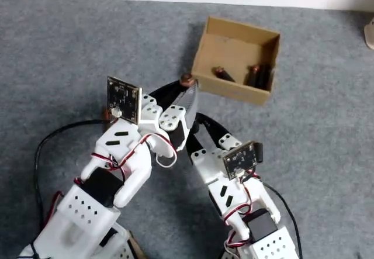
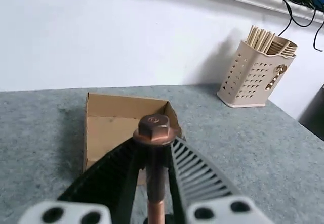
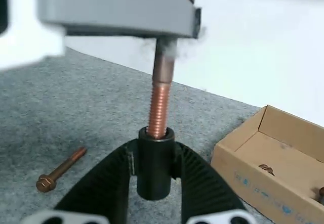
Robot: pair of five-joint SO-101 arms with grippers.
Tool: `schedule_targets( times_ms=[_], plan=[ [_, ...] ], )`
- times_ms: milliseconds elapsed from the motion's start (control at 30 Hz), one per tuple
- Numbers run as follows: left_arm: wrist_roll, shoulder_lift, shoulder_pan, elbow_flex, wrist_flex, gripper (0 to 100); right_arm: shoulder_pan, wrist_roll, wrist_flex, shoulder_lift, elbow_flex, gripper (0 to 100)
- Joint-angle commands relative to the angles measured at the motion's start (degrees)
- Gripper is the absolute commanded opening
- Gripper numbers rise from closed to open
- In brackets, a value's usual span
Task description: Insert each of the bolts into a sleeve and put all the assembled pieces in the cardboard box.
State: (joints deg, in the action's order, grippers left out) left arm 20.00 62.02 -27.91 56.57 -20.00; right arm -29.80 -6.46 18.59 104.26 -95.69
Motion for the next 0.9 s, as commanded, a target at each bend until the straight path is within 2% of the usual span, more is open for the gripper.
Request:
schedule_targets(
  times_ms=[0,267,467,600,733,867],
  plan=[
    [-0.88,1.19,0.66,-0.40,1.76,1,-0.48,0.44,-0.31,1.01,-7.96,0.5],
    [-0.79,1.19,0.31,4.35,1.58,1,-0.31,0.44,-0.31,1.01,-7.96,0.5],
    [-0.79,1.63,-3.38,10.42,1.41,1,-0.13,0.44,-0.31,1.01,-7.96,0.5],
    [-0.79,1.71,-3.30,12.44,1.41,2,-0.13,0.44,-0.31,1.01,-7.96,0.5],
    [-0.79,1.71,-1.80,12.00,-0.53,12,2.42,0.44,-0.31,1.01,-7.96,0.5],
    [-0.44,1.71,-0.84,7.16,-12.75,24,4.97,0.44,-0.04,1.01,-8.04,0.5]
  ],
)
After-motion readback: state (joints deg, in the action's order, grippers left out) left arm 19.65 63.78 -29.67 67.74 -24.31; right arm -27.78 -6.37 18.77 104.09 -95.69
